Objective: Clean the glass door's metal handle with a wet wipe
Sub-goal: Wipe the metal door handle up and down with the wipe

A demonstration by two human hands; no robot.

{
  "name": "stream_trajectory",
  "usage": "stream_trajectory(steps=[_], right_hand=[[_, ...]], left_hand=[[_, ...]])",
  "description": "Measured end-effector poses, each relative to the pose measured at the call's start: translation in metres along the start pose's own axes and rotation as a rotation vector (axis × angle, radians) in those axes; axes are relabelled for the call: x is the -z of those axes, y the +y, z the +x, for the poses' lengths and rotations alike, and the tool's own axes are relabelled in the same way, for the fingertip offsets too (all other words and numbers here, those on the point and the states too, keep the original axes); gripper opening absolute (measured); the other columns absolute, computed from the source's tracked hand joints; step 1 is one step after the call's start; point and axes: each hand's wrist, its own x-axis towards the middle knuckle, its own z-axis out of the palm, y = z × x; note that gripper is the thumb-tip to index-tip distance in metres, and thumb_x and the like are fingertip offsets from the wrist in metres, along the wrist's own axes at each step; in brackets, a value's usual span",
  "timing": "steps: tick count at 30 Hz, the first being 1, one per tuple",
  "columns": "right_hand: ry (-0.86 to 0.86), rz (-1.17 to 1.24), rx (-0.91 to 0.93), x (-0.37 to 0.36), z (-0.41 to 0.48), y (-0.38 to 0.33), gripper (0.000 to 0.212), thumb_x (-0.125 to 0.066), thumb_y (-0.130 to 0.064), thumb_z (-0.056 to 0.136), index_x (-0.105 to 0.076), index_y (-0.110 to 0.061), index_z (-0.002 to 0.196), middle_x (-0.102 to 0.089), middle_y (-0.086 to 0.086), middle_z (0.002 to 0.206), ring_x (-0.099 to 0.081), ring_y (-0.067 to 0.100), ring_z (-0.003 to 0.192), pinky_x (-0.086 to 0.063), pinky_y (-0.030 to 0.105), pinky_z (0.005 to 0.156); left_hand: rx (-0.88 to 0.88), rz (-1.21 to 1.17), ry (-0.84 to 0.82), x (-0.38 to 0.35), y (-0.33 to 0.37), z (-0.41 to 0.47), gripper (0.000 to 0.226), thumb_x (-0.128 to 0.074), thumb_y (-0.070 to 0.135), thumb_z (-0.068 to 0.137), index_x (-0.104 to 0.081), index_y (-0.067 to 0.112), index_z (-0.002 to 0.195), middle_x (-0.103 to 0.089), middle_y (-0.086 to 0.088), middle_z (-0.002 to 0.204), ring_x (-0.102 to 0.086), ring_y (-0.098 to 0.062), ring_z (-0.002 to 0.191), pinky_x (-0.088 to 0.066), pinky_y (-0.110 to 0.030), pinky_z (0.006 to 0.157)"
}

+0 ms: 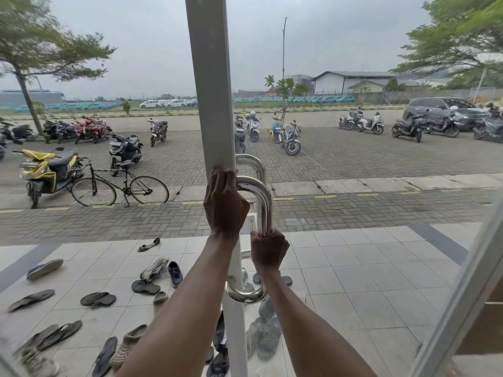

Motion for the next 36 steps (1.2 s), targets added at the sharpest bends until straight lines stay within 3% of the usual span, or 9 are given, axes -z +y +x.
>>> stream_trajectory(steps=[5, 10, 15, 18, 21, 23, 27, 32, 36], right_hand=[[-0.031, -0.009, -0.023, -0.003, -0.004, 0.014, 0.028, -0.065, -0.016, 0.068, -0.046, -0.014, 0.049, -0.06, 0.011, 0.052, -0.053, 0.032, 0.053, -0.051, 0.041, 0.079], [-0.079, -0.028, -0.037, -0.005, -0.009, 0.03, 0.029, -0.065, -0.016, 0.068, -0.044, -0.014, 0.049, -0.05, 0.001, 0.048, -0.055, 0.03, 0.054, -0.053, 0.041, 0.077], [-0.096, -0.015, -0.087, -0.009, -0.021, 0.049, 0.028, -0.068, -0.023, 0.073, -0.05, -0.017, 0.051, -0.069, 0.01, 0.063, -0.066, 0.035, 0.068, -0.052, 0.041, 0.083], [-0.104, -0.017, -0.108, -0.01, -0.023, 0.056, 0.03, -0.068, -0.023, 0.071, -0.05, -0.016, 0.049, -0.061, 0.002, 0.052, -0.062, 0.029, 0.06, -0.052, 0.04, 0.084], [-0.132, -0.037, -0.11, -0.012, -0.026, 0.064, 0.035, -0.068, -0.022, 0.069, -0.043, -0.019, 0.046, -0.056, 0.0, 0.047, -0.056, 0.026, 0.057, -0.051, 0.039, 0.083], [-0.138, -0.03, -0.1, -0.013, -0.027, 0.069, 0.035, -0.067, -0.022, 0.068, -0.041, -0.019, 0.045, -0.048, 0.0, 0.043, -0.052, 0.024, 0.054, -0.05, 0.037, 0.078], [-0.132, 0.004, -0.09, -0.016, -0.027, 0.082, 0.036, -0.066, -0.019, 0.067, -0.038, -0.017, 0.044, -0.036, -0.004, 0.038, -0.043, 0.015, 0.045, -0.042, 0.029, 0.057], [-0.135, 0.019, -0.141, -0.023, -0.031, 0.091, 0.037, -0.069, -0.022, 0.07, -0.042, -0.019, 0.044, -0.043, -0.006, 0.041, -0.045, 0.01, 0.045, -0.038, 0.026, 0.05], [-0.164, 0.034, -0.157, -0.024, -0.033, 0.098, 0.034, -0.069, -0.027, 0.072, -0.048, -0.016, 0.047, -0.054, -0.003, 0.046, -0.057, 0.015, 0.047, -0.048, 0.031, 0.051]], left_hand=[[-0.002, -0.011, 0.027, -0.006, 0.0, -0.002, 0.049, -0.046, -0.005, 0.064, -0.063, 0.007, 0.108, -0.062, -0.01, 0.11, -0.055, -0.03, 0.119, -0.05, -0.038, 0.099], [-0.043, -0.036, 0.037, -0.009, -0.002, -0.005, 0.057, -0.044, -0.009, 0.063, -0.059, 0.004, 0.117, -0.059, -0.013, 0.112, -0.052, -0.033, 0.12, -0.047, -0.041, 0.103], [-0.081, -0.09, 0.043, -0.011, -0.008, -0.006, 0.062, -0.042, -0.015, 0.059, -0.057, 0.001, 0.116, -0.057, -0.016, 0.111, -0.053, -0.037, 0.118, -0.044, -0.046, 0.104], [-0.09, -0.116, 0.058, -0.013, -0.008, -0.007, 0.064, -0.041, -0.016, 0.059, -0.055, 0.0, 0.119, -0.056, -0.017, 0.114, -0.052, -0.038, 0.12, -0.043, -0.046, 0.106], [-0.059, -0.135, 0.069, -0.017, -0.011, -0.016, 0.077, -0.04, -0.019, 0.061, -0.047, -0.002, 0.136, -0.051, -0.019, 0.135, -0.041, -0.036, 0.137, -0.033, -0.041, 0.118], [-0.064, -0.156, 0.066, -0.019, -0.018, -0.027, 0.087, -0.036, -0.02, 0.062, -0.034, -0.005, 0.148, -0.037, -0.019, 0.153, -0.027, -0.032, 0.148, -0.025, -0.036, 0.123], [-0.087, -0.207, 0.047, -0.024, -0.03, -0.049, 0.097, -0.03, -0.021, 0.061, -0.016, -0.001, 0.155, -0.012, -0.011, 0.165, -0.012, -0.025, 0.153, -0.031, -0.044, 0.12], [-0.072, -0.181, -0.198, -0.033, -0.046, -0.103, 0.105, -0.04, -0.022, 0.066, -0.008, 0.016, 0.158, -0.002, 0.001, 0.167, -0.014, -0.018, 0.153, -0.04, -0.029, 0.111], [-0.149, -0.074, -0.53, -0.045, -0.065, -0.16, 0.103, -0.056, -0.012, 0.073, -0.01, 0.023, 0.158, -0.007, -0.003, 0.166, -0.021, -0.021, 0.151, -0.051, -0.033, 0.103]])
